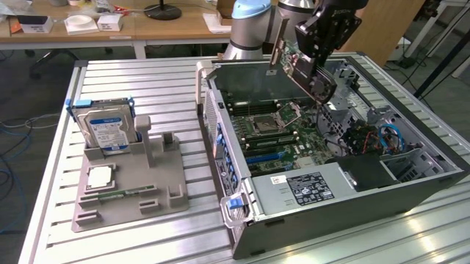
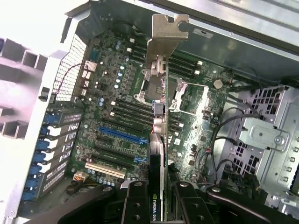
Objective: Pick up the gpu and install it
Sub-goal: 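Insert the gpu into the slot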
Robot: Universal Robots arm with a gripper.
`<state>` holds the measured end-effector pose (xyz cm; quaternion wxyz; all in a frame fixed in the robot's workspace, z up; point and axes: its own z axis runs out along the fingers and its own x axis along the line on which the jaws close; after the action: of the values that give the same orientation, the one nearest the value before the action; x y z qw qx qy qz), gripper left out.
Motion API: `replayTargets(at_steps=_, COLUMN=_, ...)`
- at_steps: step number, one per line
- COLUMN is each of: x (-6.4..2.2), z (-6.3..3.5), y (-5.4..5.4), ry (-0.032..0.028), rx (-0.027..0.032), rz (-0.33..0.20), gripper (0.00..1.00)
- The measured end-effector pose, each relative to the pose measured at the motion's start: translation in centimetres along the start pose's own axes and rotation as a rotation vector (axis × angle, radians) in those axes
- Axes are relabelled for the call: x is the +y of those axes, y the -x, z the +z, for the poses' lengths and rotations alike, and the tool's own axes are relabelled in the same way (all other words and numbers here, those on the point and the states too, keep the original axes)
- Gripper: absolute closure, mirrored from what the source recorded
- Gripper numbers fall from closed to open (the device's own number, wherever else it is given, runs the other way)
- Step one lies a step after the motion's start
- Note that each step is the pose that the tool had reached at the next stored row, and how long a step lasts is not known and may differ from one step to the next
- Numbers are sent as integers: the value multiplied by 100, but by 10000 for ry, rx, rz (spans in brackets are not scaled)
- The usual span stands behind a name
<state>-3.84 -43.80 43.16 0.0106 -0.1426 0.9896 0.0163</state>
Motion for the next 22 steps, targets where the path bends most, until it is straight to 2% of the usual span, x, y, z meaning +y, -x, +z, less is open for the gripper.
replayTargets(at_steps=16, x=0, z=4, y=1, ry=50, rx=57, rz=-1943, gripper=74)
replayTargets(at_steps=18, x=0, z=4, y=1, ry=58, rx=67, rz=-2282, gripper=74)
replayTargets(at_steps=19, x=0, z=5, y=1, ry=72, rx=84, rz=-2853, gripper=74)
replayTargets(at_steps=22, x=0, z=7, y=1, ry=86, rx=99, rz=-3374, gripper=74)
